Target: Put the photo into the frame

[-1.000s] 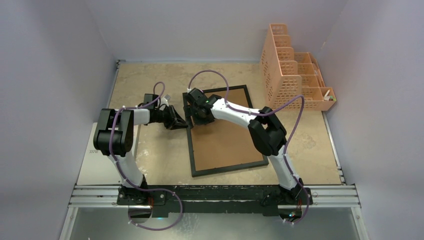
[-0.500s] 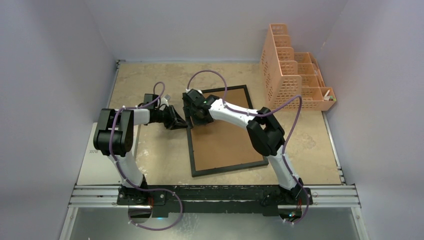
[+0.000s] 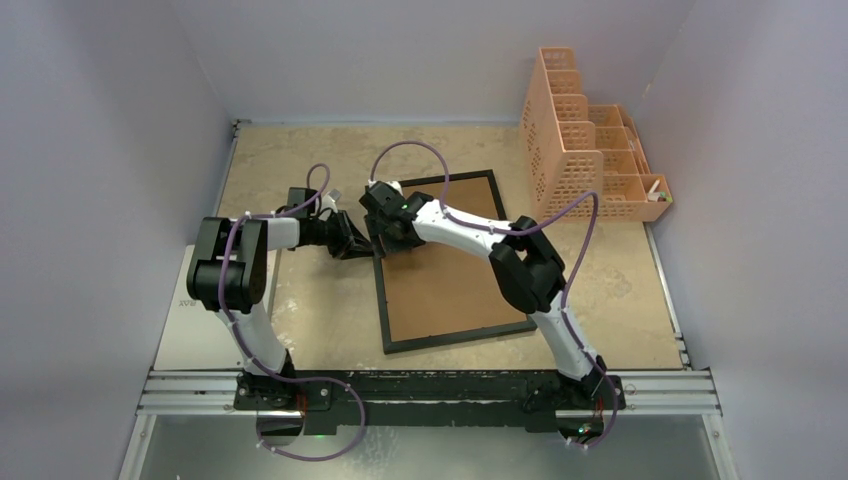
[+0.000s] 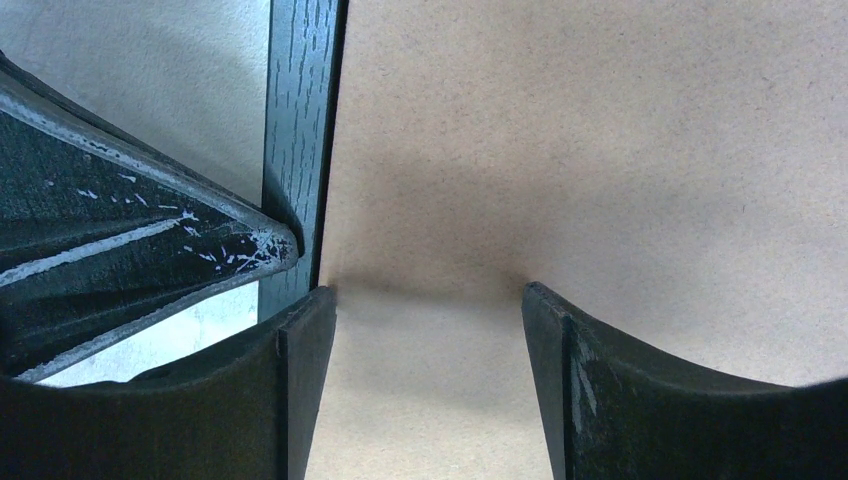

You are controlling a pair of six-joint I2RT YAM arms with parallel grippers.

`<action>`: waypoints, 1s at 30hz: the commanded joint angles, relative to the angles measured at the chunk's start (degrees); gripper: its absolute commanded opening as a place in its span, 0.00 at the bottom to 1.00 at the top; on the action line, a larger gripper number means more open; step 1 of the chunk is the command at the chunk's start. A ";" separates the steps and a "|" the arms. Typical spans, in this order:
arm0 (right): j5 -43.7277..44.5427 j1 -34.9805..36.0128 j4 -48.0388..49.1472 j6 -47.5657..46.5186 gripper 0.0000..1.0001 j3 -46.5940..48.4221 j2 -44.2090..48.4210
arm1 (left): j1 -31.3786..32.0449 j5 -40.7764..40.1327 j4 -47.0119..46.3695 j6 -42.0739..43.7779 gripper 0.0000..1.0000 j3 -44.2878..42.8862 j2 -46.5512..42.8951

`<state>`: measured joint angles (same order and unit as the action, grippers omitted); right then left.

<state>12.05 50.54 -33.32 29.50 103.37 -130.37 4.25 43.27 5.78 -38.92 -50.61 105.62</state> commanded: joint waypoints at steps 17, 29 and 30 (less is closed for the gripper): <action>-0.70 -2.16 -4.87 5.44 0.72 -2.02 -5.10 | 1.99 -8.25 9.93 3.51 0.12 2.80 4.02; 3.45 -5.36 -5.72 0.85 0.72 18.77 -7.94 | 1.99 -7.96 11.69 3.83 0.32 -3.46 4.12; 3.88 -5.37 -5.93 0.48 0.71 20.35 -8.87 | 2.03 -8.28 11.76 3.82 0.33 -3.82 4.15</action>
<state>13.10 45.28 -35.83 31.46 117.14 -134.89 4.58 42.17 10.85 -38.30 -54.08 106.89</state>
